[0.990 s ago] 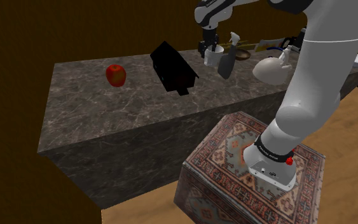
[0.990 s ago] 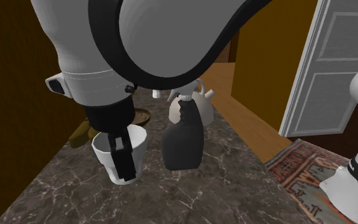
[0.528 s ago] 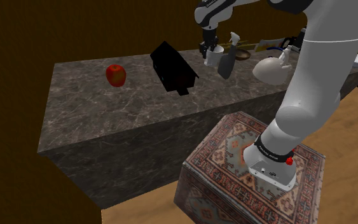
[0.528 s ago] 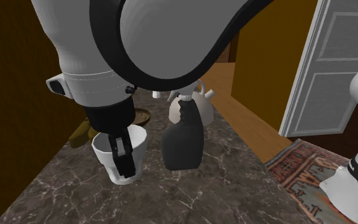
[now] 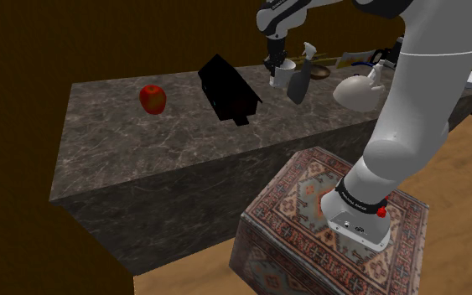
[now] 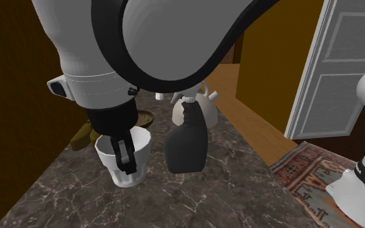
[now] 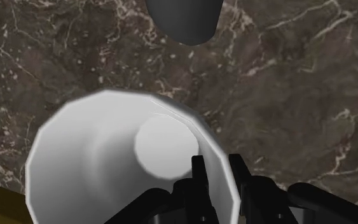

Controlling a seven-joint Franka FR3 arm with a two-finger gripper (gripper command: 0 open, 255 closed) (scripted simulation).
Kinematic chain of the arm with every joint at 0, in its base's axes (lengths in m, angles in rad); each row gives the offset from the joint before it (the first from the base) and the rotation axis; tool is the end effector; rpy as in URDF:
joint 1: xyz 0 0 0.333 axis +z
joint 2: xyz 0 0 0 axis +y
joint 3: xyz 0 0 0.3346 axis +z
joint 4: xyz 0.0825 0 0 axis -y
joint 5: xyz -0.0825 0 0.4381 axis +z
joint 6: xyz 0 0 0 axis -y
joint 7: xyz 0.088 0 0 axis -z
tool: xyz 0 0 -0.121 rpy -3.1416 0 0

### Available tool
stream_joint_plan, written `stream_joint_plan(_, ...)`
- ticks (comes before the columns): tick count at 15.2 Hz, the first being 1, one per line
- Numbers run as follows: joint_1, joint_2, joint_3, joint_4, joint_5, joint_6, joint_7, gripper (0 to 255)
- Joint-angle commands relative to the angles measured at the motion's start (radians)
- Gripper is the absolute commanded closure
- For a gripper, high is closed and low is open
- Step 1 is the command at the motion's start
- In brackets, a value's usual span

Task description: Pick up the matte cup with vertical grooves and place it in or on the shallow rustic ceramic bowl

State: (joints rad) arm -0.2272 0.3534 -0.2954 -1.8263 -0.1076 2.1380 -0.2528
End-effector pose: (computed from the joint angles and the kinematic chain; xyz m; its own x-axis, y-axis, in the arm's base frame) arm 0.5943 -0.3368 0.3215 0.9764 -0.1998 -0.0818 -0.1834 -0.9676 0.1737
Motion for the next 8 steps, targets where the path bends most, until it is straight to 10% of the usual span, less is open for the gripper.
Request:
stream_joint_plan(1, 0.000, 0.000, 0.000, 0.000, 0.000, 0.000, 0.000, 255)
stream_joint_plan(8, 0.004, -0.040, -0.004, 0.042, -0.007, -0.080, -0.007, 255)
